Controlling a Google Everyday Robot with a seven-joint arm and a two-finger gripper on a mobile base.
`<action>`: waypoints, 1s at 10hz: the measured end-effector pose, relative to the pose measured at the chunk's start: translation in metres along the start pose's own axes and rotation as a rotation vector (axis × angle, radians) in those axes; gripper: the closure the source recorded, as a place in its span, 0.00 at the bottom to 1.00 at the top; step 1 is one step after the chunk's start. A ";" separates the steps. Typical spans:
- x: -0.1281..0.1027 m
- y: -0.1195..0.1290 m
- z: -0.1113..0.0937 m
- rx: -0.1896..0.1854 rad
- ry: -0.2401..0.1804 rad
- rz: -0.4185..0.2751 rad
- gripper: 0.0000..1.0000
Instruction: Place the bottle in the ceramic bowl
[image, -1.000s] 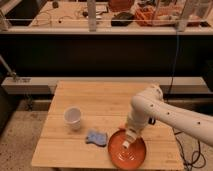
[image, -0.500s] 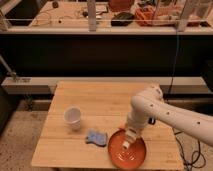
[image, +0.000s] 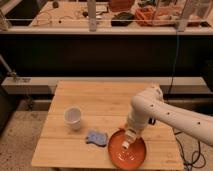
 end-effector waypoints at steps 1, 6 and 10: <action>0.000 0.000 0.000 0.000 -0.001 -0.002 0.45; -0.001 0.001 0.000 0.001 -0.005 -0.008 0.50; -0.002 0.001 0.000 0.002 -0.008 -0.014 0.64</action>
